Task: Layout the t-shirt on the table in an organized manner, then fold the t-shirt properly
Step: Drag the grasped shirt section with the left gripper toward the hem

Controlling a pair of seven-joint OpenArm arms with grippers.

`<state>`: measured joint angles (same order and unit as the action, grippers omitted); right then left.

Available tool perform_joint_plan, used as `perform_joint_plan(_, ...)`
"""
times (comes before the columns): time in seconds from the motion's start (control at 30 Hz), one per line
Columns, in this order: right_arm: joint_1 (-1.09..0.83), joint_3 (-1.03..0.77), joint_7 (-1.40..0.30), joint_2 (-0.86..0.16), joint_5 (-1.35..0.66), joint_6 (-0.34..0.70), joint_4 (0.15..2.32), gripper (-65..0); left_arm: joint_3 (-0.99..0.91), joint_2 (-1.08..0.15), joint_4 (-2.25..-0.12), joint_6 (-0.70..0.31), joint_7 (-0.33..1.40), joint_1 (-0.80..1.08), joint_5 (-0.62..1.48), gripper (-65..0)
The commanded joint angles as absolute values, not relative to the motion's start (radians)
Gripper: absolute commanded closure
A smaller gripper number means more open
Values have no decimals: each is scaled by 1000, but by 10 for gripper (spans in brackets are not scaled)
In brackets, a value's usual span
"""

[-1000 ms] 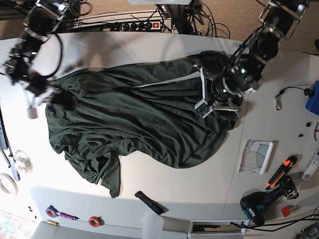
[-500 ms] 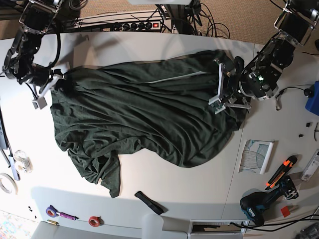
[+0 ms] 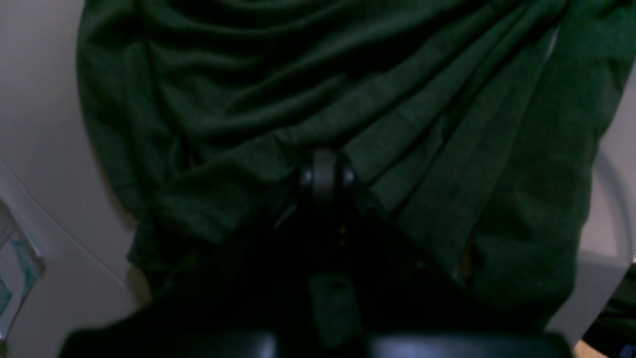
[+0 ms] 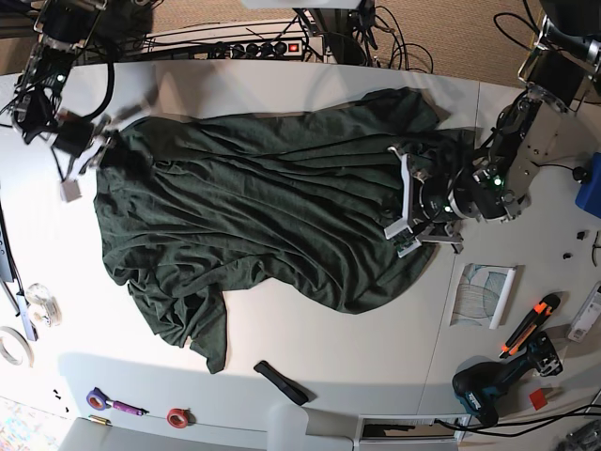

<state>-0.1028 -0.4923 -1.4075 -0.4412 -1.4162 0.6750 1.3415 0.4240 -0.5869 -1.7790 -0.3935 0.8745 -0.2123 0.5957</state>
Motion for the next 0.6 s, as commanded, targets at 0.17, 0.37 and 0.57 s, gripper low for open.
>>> perform_joint_plan(0.17, -4, -501, -1396, -462, -1428, 698, 1356, -2, 416, -540, -1794, -394, 807, -231, 564, -92)
perform_joint_plan(0.37, 155, -501, -1394, -399, -1115, 698, 1356, -20, 416, -432, -1713, -310, 665, -265, 402, -150)
perform_joint_plan(0.57, 230, -463, -1200, -294, -715, 647, 1354, 0, 416, -295, -1437, -311, 634, -446, 404, 0)
